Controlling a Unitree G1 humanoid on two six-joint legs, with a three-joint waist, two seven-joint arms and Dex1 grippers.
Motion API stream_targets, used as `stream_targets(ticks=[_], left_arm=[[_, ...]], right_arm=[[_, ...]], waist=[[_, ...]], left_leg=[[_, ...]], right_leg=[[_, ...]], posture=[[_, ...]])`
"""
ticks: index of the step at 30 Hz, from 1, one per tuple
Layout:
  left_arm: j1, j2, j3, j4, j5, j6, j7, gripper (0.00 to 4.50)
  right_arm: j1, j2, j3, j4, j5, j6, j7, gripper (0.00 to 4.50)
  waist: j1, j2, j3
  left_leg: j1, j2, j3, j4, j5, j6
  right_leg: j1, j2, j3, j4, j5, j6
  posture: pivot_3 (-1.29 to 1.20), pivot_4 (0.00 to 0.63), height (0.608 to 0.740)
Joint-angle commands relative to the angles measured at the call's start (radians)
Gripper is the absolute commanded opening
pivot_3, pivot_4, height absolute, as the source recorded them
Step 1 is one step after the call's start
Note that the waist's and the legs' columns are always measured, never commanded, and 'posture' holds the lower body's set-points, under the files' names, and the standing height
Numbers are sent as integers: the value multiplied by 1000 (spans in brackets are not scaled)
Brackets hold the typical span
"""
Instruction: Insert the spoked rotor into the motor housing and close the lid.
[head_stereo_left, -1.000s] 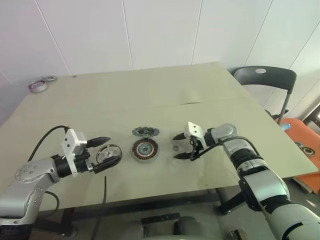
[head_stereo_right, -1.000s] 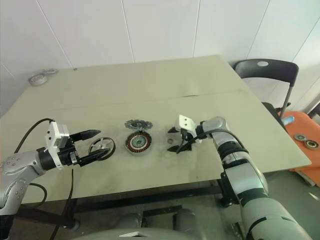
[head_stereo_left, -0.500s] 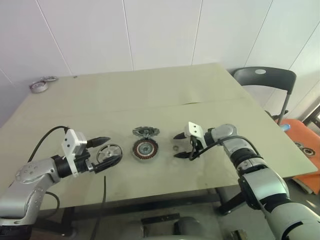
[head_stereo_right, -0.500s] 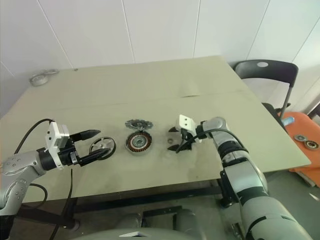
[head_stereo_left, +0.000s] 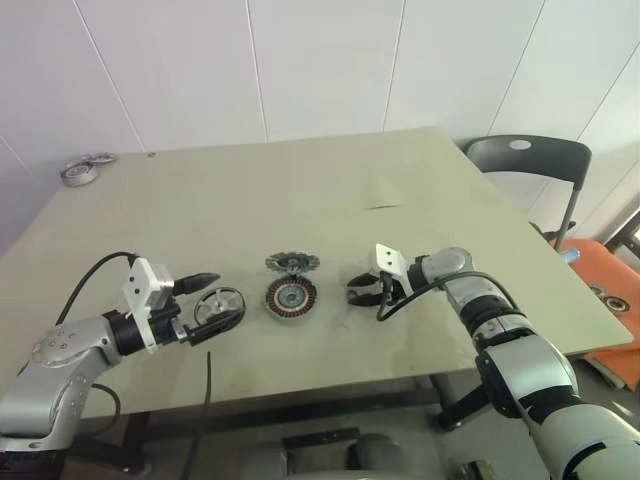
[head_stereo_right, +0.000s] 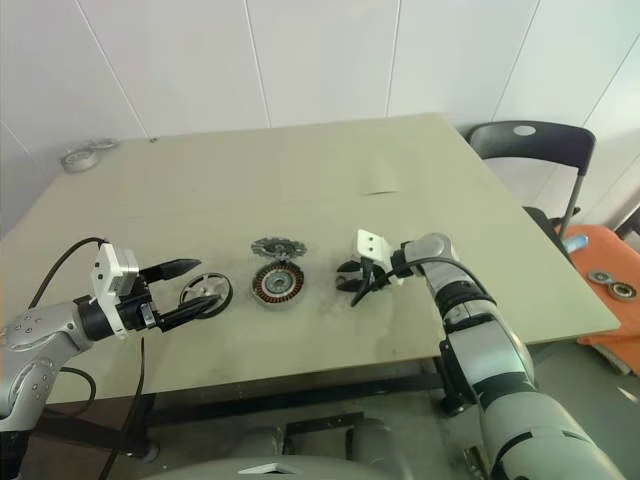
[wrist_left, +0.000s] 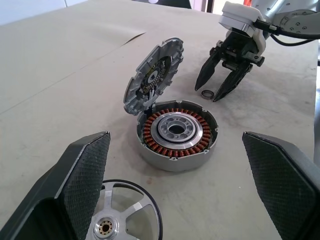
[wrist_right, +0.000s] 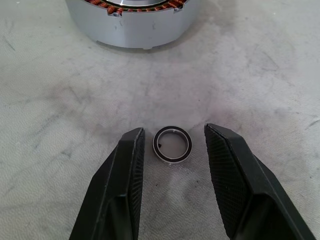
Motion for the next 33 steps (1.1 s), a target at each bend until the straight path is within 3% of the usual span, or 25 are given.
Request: stream_targets(ticks=[1, 3, 33], left_arm=[[-9, 1, 26, -28, -13, -18, 1, 4500], [-9, 1, 26, -28, -12, -18, 0, 4500], [-14, 13, 54, -24, -15, -14, 6, 4500]], right_arm=[[-16, -3, 8, 13, -30, -1, -33, 1394], [-15, -3, 11, 12, -34, 0, -40, 835], [39, 16, 32, -1, -37, 107, 2, 835]], waist=[[0, 0, 0], [0, 0, 0], [0, -6, -5]], left_leg=[[0, 0, 0, 0, 0, 0], [0, 0, 0, 0, 0, 0], [1, 0, 0, -1, 0, 0]], right_leg=[[0, 0, 0, 0, 0, 0], [0, 0, 0, 0, 0, 0], [1, 0, 0, 0, -1, -3]], posture=[[0, 0, 740], [0, 0, 740], [0, 0, 740]])
